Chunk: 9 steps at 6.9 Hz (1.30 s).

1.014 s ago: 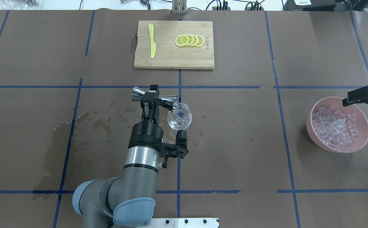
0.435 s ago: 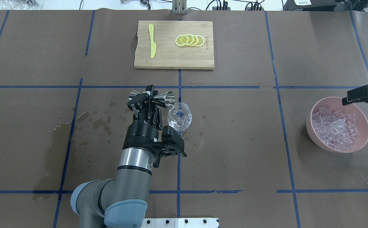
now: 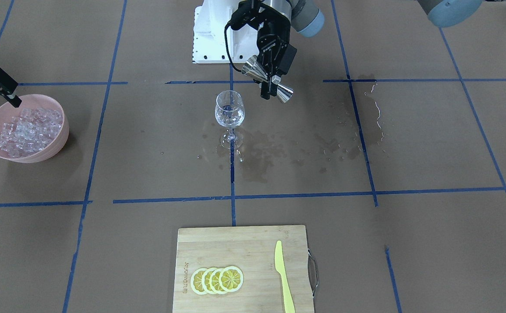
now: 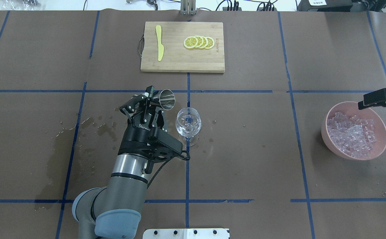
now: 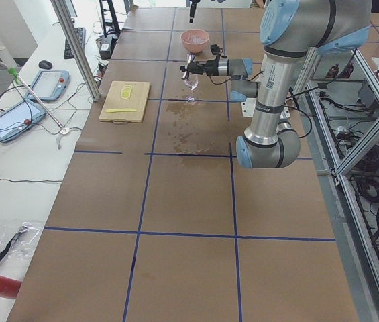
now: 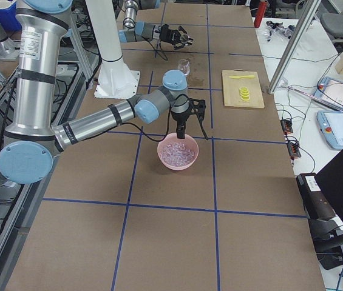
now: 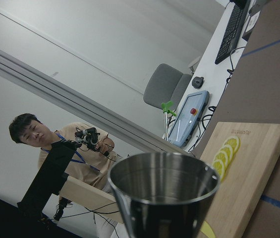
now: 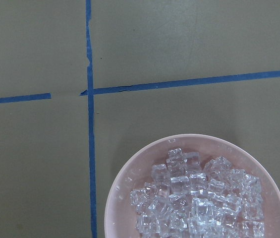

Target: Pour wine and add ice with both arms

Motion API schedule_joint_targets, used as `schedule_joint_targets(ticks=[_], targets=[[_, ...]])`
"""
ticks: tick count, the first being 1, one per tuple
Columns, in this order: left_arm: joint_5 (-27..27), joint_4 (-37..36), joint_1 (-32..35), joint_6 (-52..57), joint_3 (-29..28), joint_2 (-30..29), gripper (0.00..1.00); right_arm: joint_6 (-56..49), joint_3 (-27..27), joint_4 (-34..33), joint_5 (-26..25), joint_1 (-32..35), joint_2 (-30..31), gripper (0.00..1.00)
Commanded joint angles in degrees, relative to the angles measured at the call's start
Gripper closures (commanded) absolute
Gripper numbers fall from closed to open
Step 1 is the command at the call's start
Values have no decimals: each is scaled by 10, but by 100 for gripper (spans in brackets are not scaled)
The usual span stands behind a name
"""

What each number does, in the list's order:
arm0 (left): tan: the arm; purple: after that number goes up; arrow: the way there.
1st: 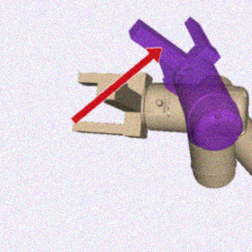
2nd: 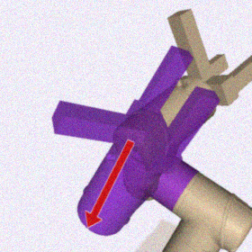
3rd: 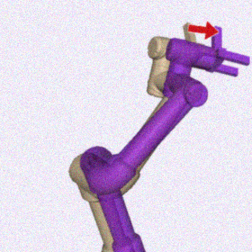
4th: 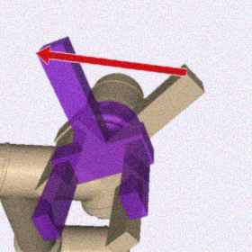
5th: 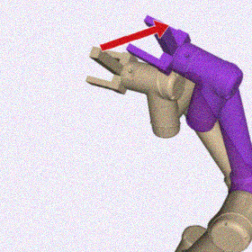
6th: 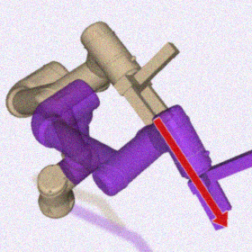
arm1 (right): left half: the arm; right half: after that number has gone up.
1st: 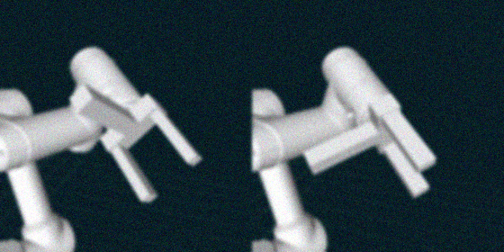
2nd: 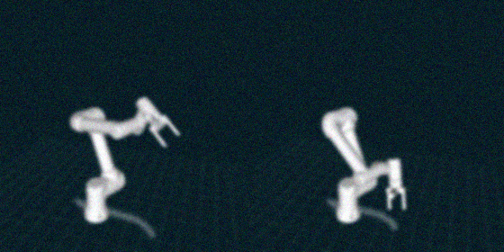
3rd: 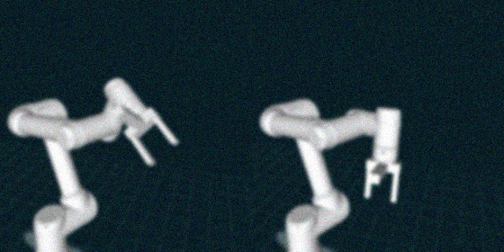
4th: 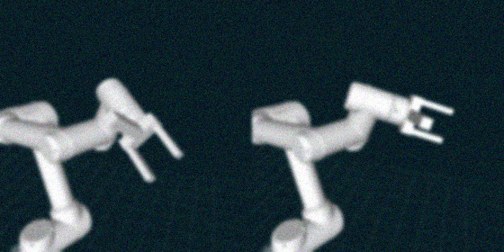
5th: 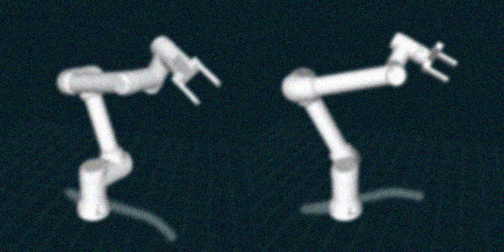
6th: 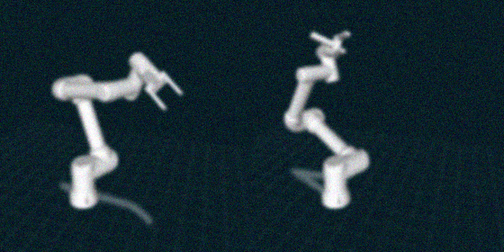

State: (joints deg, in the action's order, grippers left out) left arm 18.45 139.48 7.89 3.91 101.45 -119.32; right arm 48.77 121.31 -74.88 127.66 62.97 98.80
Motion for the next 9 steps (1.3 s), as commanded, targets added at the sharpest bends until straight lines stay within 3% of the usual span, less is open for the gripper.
schedule_joint_targets(ticks=[1,5,7,9], targets=[[4,13,5,-84,1,26,100,0,1,0,-2,0,0,0],[13,13,38,-115,2,59,100,0,1,0,-2,-6,2,0],[98,19,59,-232,16,92,100,0,1,0,-4,-7,2,0],[113,19,72,-277,42,127,100,1,1,0,-5,-10,0,0]])
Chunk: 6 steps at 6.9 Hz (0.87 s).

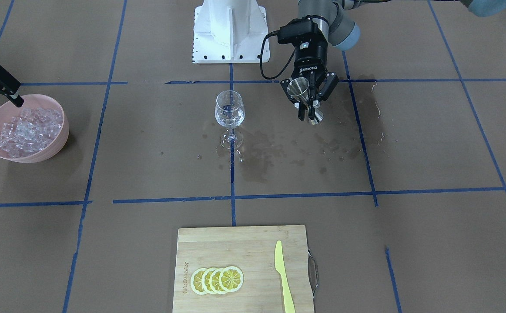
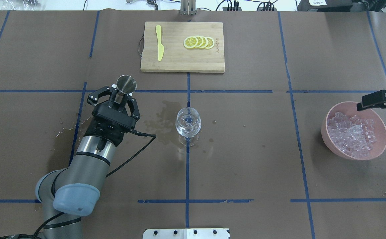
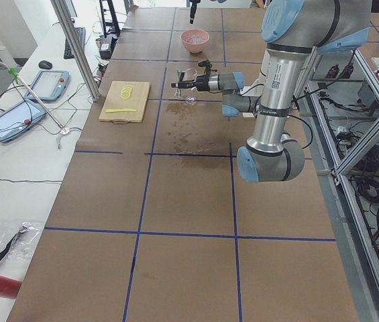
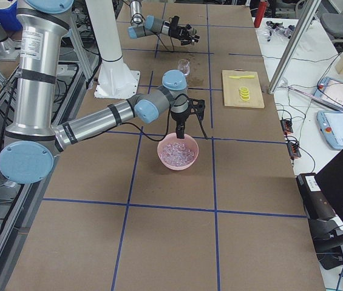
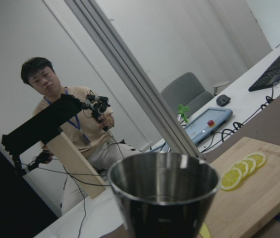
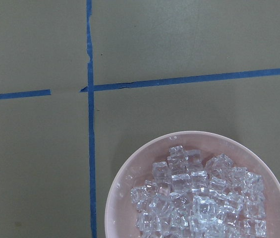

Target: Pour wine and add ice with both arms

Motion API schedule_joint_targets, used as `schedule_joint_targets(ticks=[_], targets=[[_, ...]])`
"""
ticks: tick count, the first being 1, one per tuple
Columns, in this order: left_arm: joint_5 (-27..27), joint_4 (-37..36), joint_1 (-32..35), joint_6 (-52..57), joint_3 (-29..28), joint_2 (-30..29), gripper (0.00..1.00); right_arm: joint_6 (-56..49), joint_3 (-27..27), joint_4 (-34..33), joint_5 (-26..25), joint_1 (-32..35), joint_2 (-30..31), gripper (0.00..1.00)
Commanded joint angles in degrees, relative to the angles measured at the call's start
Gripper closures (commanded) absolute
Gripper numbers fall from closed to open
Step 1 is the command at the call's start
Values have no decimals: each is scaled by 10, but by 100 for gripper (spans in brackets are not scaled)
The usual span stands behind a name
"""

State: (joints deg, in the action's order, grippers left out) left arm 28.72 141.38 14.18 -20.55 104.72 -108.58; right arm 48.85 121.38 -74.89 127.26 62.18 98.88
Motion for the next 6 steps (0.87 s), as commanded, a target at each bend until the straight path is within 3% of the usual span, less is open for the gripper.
schedule_joint_targets(ticks=[1,2,6], targets=[[10,0,15,-69,30,69,100,6,3,0,-15,-13,-1,0],[12,5,15,-75,64,117,100,10,4,0,-27,-22,-1,0],[43,126,15,-129,73,224,100,15,2,92,-95,-64,64,0]])
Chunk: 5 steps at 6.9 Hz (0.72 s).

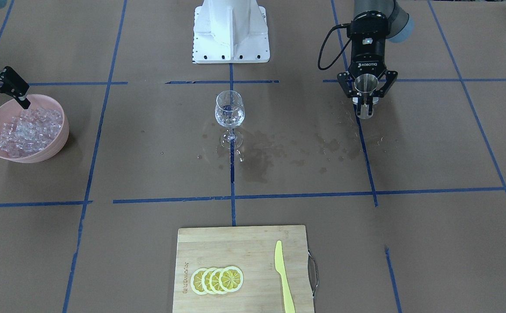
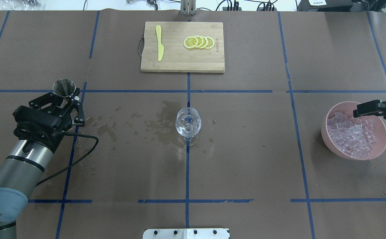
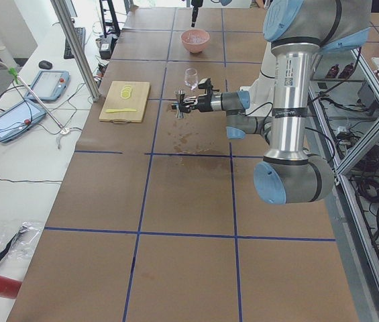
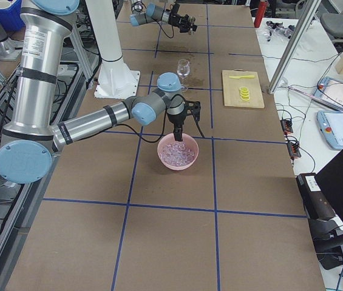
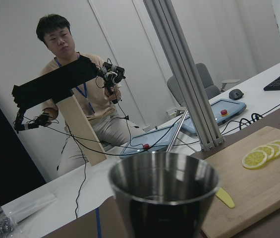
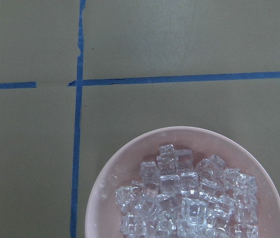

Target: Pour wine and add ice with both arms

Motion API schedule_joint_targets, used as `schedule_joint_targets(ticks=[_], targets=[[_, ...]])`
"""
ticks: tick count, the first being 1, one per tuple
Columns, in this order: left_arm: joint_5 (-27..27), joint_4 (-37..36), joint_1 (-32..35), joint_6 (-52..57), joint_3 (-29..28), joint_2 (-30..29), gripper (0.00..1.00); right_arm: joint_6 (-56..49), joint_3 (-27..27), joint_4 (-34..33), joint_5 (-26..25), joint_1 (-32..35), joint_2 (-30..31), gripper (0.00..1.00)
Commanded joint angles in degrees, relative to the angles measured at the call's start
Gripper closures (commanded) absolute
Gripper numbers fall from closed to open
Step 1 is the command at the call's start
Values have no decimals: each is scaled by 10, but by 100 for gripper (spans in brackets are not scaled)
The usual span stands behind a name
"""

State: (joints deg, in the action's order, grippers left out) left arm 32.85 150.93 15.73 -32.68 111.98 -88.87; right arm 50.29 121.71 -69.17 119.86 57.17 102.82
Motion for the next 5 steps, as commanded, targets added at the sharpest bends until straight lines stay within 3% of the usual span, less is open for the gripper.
schedule_joint_targets(ticks=[1,5], targets=[[1,63,0,-19,-2,56,100,0,-4,37,-51,-34,26,0],[2,103,0,-32,-9,88,100,-2,-53,93,-61,-50,24,0]])
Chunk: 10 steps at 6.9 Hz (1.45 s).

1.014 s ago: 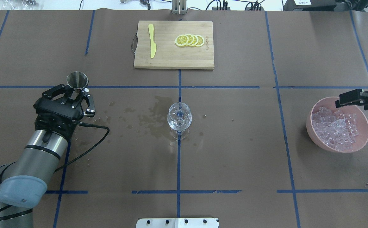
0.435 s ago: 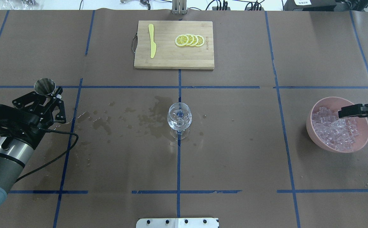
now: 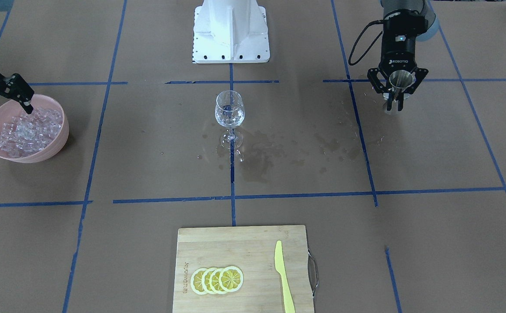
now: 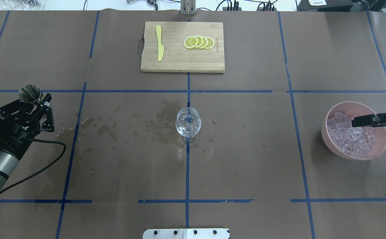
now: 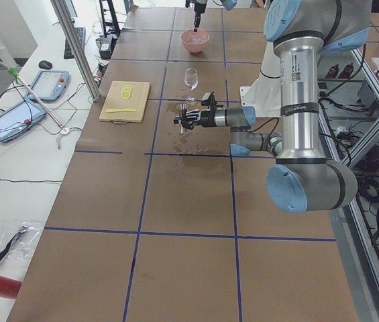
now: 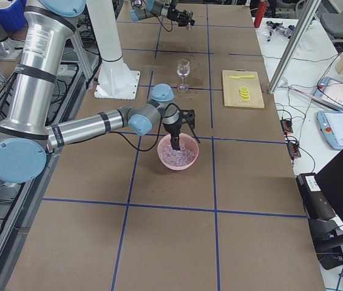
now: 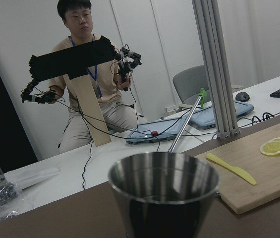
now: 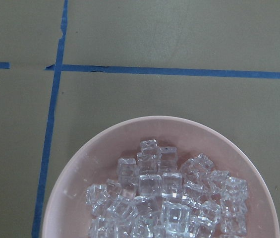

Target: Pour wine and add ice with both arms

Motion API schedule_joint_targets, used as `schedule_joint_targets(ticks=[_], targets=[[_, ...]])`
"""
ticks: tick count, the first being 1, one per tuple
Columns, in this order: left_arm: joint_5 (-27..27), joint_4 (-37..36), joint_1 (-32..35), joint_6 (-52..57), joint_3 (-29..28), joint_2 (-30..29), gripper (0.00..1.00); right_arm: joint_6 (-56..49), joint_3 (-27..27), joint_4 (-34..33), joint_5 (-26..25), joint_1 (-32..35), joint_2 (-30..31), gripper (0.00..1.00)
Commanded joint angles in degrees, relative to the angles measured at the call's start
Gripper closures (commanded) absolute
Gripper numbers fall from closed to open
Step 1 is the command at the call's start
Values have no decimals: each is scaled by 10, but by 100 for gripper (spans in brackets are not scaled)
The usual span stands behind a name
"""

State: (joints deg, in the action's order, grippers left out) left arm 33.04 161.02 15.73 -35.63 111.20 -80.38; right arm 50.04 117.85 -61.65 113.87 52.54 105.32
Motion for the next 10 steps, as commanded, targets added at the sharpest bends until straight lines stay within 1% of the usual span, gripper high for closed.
schedule_joint_targets(ticks=[1,2,5,6,7,9,10], targets=[[0,3,0,-2,-4,3,100,1,-32,21,0,-7,-6,0],[0,3,0,-3,-7,3,100,2,-41,21,1,-8,-22,0],[0,3,0,-4,-19,3,100,1,-72,21,2,-18,-36,0],[0,12,0,-5,-27,3,100,1,-73,21,1,-22,-37,0],[-1,39,0,-5,-47,3,100,1,-75,21,1,-24,-37,1],[-1,43,0,-6,-52,3,100,0,-81,21,6,-24,-36,4],[-3,46,-1,-50,-72,3,100,0,-81,21,7,-24,-36,10]])
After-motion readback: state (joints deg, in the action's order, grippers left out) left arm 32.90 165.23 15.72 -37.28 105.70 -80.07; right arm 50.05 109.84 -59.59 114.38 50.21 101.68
